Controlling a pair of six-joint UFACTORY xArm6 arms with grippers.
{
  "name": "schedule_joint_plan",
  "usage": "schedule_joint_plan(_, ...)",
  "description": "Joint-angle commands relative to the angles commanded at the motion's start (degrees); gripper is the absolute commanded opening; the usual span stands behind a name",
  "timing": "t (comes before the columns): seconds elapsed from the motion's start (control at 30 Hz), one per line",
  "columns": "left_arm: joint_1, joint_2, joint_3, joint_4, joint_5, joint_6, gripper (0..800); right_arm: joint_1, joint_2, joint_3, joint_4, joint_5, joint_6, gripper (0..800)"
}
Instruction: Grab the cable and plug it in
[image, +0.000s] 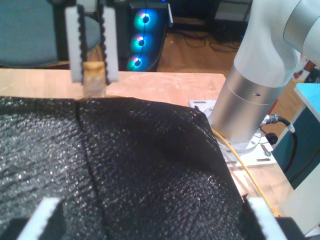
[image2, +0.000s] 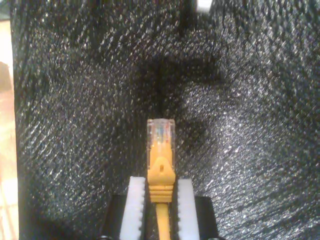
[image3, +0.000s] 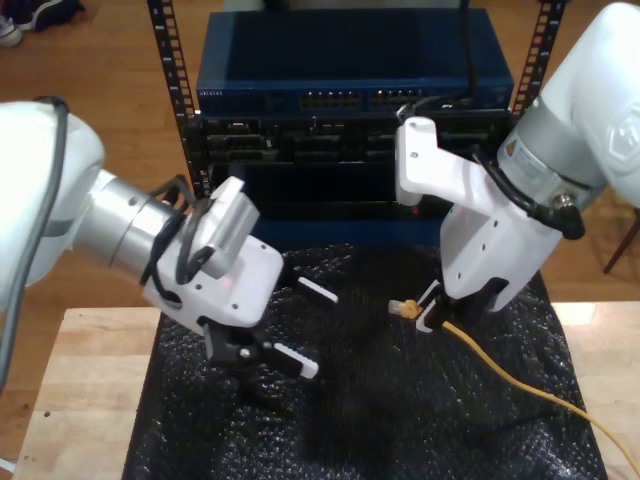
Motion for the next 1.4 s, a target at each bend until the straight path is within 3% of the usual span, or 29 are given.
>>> schedule_joint_plan(0.27,-0.8,0.1,-1.1,-5.7,-0.2,0.0,798,0.3,0.2,-1.3,4.2,0.0,0.0,7)
schedule_joint_plan(0.9,-2.6,0.0,-1.4,-10.5,-6.1,0.3,769,0.2,4.7,-5.6,6.9,-0.4,0.2,7)
schedule_joint_plan(1.4,-2.5,-0.1,-1.2,-10.5,-6.1,0.4,632,0.2,5.8,-5.8,6.8,-1.4,0.3,7)
